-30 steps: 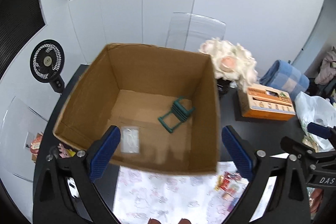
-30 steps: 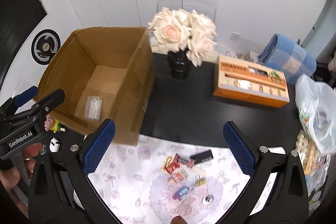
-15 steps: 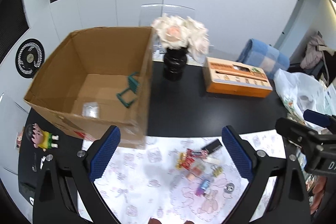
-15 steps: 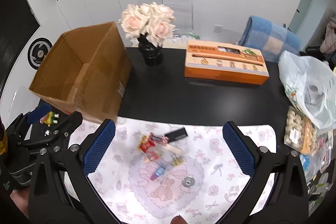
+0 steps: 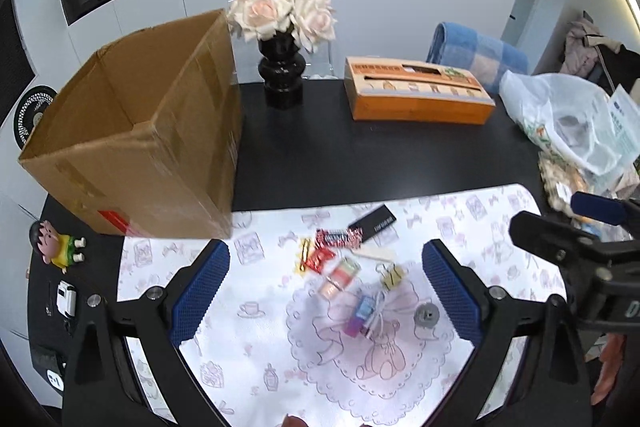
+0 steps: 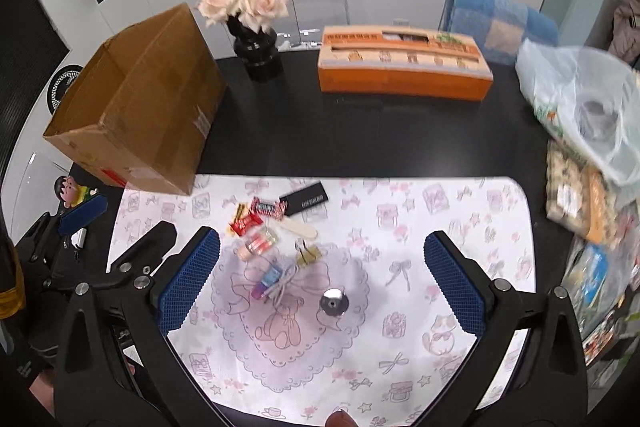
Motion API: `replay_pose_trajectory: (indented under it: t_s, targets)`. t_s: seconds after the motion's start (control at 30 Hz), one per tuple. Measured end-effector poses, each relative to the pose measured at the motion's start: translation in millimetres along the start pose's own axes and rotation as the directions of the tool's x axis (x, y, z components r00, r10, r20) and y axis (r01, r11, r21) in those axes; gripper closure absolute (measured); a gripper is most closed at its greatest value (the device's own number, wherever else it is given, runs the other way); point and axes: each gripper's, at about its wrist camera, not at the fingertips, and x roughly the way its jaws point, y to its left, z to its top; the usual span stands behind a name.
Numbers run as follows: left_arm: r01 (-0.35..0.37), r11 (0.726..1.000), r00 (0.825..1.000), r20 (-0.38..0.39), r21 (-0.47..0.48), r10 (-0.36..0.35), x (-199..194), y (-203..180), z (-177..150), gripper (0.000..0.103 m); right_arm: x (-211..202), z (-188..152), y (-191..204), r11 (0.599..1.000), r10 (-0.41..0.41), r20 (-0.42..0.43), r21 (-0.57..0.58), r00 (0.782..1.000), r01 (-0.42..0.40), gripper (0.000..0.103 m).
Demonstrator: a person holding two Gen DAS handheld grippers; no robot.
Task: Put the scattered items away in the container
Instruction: 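Move both grippers back over the mat toward the remaining items, then grasp the metal disc with the right gripper while the left grasps the pink lip gloss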
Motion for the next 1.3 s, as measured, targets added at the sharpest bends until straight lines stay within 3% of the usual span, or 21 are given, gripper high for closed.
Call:
replay_pose_trajectory:
  t_s: [0.4,0.57,0.73,0.87,1.07,1.13,1.3]
  targets:
    - [-0.024,0.999,0.997,-0.066,0.021,0.025,39,0,-55,0.006,44,-47,-16,1.000,0.004,-0.052,0.027,0.999,-0.002,0.000]
    - [0.069,0.998,0.993,-0.099,-0.015,-0.070,65,5,-77,0.006,71,-66,-24,0.999,-0.007,-0.100,0.047,0.995,0.011,0.000]
    - [0.070,0.997,0.992,-0.111,0.028,-0.066,87,-1,-94,0.006,101,-84,-27,0.999,-0.024,-0.171,0.029,0.985,0.029,0.002]
    - [0.061,0.995,0.990,-0.135,0.075,-0.050,103,-8,-105,0.007,120,-96,-29,0.999,-0.024,-0.214,0.024,0.976,0.030,0.017]
    - [0.100,0.991,0.982,-0.168,0.088,-0.084,120,-18,-113,0.007,136,-102,-35,0.999,-0.043,-0.234,0.020,0.971,0.049,0.036]
    - [0.093,0.991,0.980,-0.184,0.101,-0.073,125,-21,-115,0.018,139,-102,-36,0.999,-0.044,-0.241,0.018,0.969,0.050,0.042]
    - [0.092,0.990,0.971,-0.230,0.104,-0.066,137,-22,-119,0.028,147,-104,-31,0.999,-0.050,-0.255,-0.014,0.966,0.048,0.053]
